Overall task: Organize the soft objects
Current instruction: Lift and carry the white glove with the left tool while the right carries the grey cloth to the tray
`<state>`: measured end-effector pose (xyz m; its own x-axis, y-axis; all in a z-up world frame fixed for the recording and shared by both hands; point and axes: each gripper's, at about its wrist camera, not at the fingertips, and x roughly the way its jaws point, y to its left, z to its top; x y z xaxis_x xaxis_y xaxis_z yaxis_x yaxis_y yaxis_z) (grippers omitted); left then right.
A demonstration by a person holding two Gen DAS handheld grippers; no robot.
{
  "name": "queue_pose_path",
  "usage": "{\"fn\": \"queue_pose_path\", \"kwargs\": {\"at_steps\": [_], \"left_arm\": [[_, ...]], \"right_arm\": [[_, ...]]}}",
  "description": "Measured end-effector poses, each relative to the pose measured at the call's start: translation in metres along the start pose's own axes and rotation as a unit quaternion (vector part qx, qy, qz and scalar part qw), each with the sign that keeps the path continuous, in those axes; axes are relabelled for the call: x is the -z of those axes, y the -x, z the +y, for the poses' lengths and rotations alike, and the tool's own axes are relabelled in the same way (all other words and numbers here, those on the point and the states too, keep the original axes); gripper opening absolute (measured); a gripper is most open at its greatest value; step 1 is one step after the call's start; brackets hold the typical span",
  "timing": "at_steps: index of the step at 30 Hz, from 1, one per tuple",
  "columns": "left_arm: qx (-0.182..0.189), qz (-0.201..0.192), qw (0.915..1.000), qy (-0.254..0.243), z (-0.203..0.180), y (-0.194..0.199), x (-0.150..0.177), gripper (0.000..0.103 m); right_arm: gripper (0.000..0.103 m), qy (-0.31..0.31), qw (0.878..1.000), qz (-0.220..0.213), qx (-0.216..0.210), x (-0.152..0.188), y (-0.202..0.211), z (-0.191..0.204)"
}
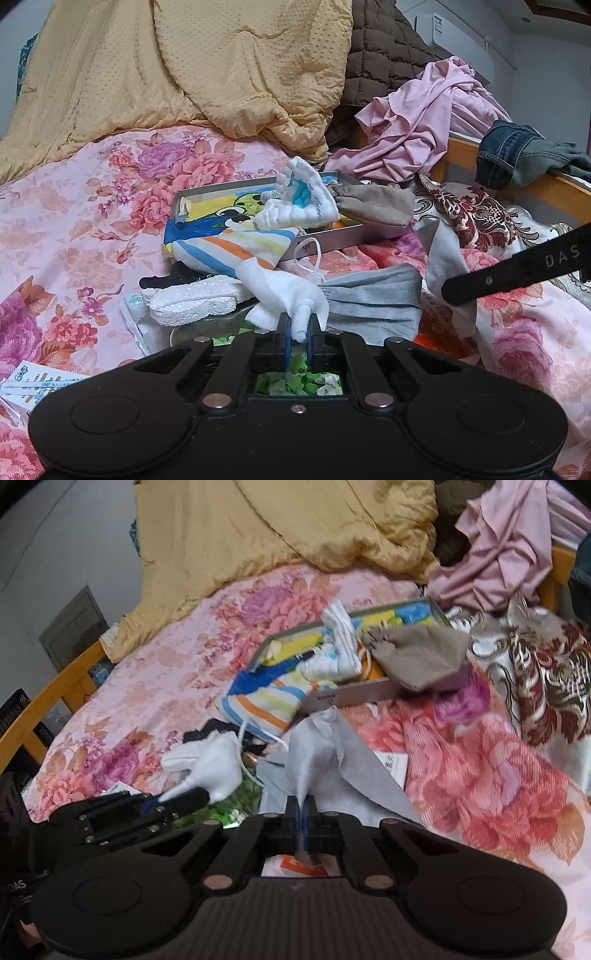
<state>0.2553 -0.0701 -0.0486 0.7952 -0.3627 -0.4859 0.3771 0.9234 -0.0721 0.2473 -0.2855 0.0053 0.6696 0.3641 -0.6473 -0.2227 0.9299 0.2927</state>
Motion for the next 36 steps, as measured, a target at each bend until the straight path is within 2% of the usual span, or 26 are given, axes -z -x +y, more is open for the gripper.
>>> {"fn": "queue_pose_path", "kwargs": {"at_steps": [14, 24, 31, 36], "left_arm": [[0.020, -0.035, 0.9983, 0.042, -0.002, 0.031, -0.019, 0.006], [0.016, -0.067, 0.9957, 0.061, -0.007, 0.061, -0.036, 0.006], [0.013, -0.073, 0.9954, 0.060, -0.006, 0.064, -0.059, 0.006], [0.015, -0.069, 0.9960, 0.055, 0.010, 0.046, -0.078, 0.006]], "right_arm": [[0.002, 0.001, 0.994, -0.094, -0.056, -0.011, 0.030, 0.005], [0.001, 0.018, 0.987, -0.147, -0.062, -0.022, 0.054, 0.025], [0.001, 0.039, 0.984, -0.164, -0.062, -0.051, 0.057, 0.047], [0.001, 0.056, 0.980, -0.178, -0.065, -0.087, 0.035, 0.054]]}}
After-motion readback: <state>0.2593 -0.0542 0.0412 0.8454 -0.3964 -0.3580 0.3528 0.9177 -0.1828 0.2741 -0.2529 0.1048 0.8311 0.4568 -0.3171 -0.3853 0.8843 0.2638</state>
